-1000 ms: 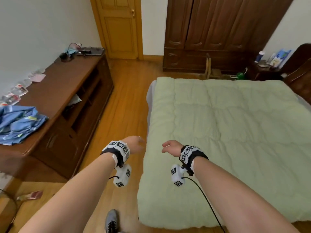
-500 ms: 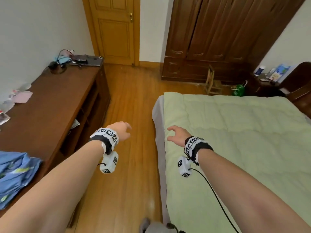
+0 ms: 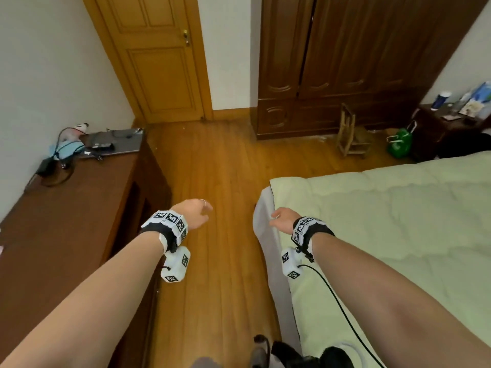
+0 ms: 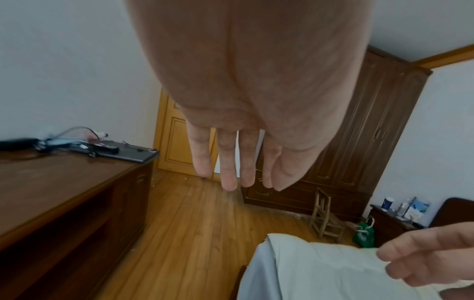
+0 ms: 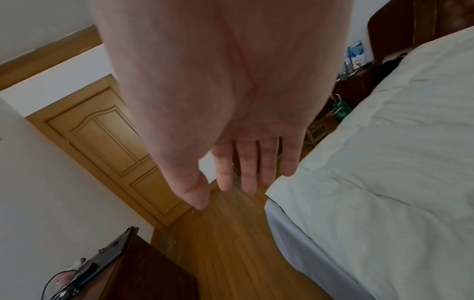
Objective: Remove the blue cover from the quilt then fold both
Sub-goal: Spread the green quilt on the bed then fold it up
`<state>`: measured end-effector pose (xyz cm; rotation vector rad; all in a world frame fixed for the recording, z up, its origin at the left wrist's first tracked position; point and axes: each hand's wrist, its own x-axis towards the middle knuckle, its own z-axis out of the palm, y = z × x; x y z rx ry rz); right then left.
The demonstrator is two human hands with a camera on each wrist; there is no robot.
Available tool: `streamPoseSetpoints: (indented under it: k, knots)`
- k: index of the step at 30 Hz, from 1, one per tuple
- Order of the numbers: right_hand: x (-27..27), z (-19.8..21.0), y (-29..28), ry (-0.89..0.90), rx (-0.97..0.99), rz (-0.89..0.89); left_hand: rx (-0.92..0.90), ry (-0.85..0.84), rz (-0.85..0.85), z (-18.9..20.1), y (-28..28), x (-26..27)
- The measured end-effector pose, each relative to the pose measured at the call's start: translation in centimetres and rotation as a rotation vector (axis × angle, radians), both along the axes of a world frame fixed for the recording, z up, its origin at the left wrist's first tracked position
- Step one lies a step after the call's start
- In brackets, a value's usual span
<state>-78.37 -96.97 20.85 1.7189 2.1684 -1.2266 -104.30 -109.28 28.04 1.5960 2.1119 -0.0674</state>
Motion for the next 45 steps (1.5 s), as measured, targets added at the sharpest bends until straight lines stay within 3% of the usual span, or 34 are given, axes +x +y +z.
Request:
streamPoseSetpoints:
  k: [6,12,15,18,22,25,29,34,38,45]
  knots:
    - [-6.4,0.2,16.6,0.003,0.028,-0.053,-0.027,-0.029,-0.122,-3.0,19.2,-7.4]
    - [-8.2,-1.8,32.4,-0.105,-0.032,-0.333,-0.053,-0.066,-0.387,-6.2,43.8,-11.8]
    - [-8.1,-0.3,38.4,-0.109,-0.086,-0.478,-0.065,-0.078,-0.555,-5.2,55.8,-10.9]
    - [-7.0,1.5,43.1,-0.028,-0.041,-0.745,-0.025,-0.063,-0.741,-2.9,65.5,-7.4]
    - [-4.9,2.3,47.4,0.016,0.003,-0.965,-0.005,-0.050,-0.937,-1.3,73.7,-2.3]
    - [-4.1,0.1,51.7,0.035,-0.006,-1.038,0.004,-0.055,-1.002,-2.9,79.2,-0.3]
    - [-5.2,-5.3,58.0,0.049,-0.056,-1.033,-0.087,-0.022,-1.073,-8.6,85.9,0.1]
    - [-8.0,-13.4,64.0,0.021,-0.289,-1.005,-0.281,-0.080,-1.078,-17.5,94.2,0.4]
    - [-9.7,-23.3,69.6,-0.133,-0.367,-1.014,-0.360,-0.121,-1.096,-27.6,101.1,2.4]
    - [-16.2,-40.1,74.6,-0.395,-0.653,-0.777,-0.558,-0.009,-1.225,-44.9,106.6,0.3]
